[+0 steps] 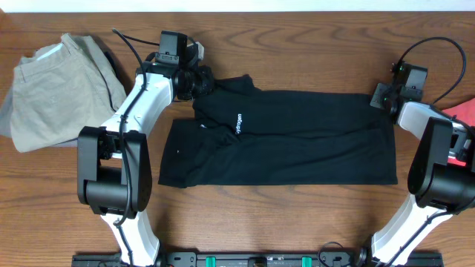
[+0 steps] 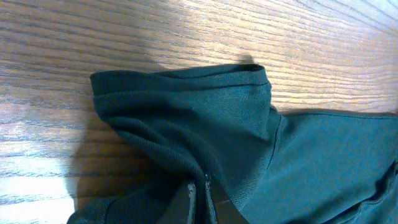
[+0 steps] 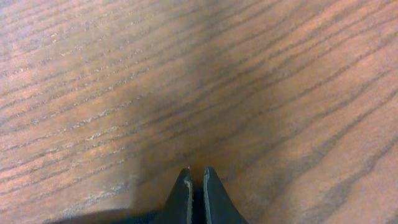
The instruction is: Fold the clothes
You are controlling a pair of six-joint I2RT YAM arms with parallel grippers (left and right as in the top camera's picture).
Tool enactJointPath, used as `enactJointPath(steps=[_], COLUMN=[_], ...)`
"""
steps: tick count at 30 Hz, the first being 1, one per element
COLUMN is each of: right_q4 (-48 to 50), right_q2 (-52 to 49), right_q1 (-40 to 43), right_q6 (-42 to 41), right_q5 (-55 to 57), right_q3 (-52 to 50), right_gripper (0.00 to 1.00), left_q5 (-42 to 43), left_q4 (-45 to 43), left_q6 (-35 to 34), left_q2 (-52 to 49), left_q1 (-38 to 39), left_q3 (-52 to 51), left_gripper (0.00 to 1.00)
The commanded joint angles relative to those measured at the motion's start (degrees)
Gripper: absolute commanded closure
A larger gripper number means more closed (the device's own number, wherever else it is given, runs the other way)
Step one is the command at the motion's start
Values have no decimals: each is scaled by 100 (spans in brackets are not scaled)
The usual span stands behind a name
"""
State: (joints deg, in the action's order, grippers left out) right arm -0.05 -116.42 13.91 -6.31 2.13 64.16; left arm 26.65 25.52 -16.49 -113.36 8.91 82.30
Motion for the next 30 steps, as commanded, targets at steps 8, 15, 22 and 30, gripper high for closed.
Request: enactJointPath(steps=[8, 15, 22, 30], right_q4=[-1541, -3423, -4900, -5440], right_q2=[1204, 2500, 2597, 2465], right_q1=[125, 131, 203, 210], right_q6=[-199, -376, -398, -553], right_q5=[50, 481, 896, 901], right_q3=[-98, -98, -140, -289], right_gripper=[99, 99, 99, 99], left_q5=[37, 31, -376, -686], left_q4=[-2, 968, 2769, 3307], left_q6=[17, 66, 151, 278], left_q2=[133, 656, 857, 857], left_q1=[-20, -26, -24, -13], left_q3=[46, 46, 17, -518], left_gripper=[94, 93, 93, 93])
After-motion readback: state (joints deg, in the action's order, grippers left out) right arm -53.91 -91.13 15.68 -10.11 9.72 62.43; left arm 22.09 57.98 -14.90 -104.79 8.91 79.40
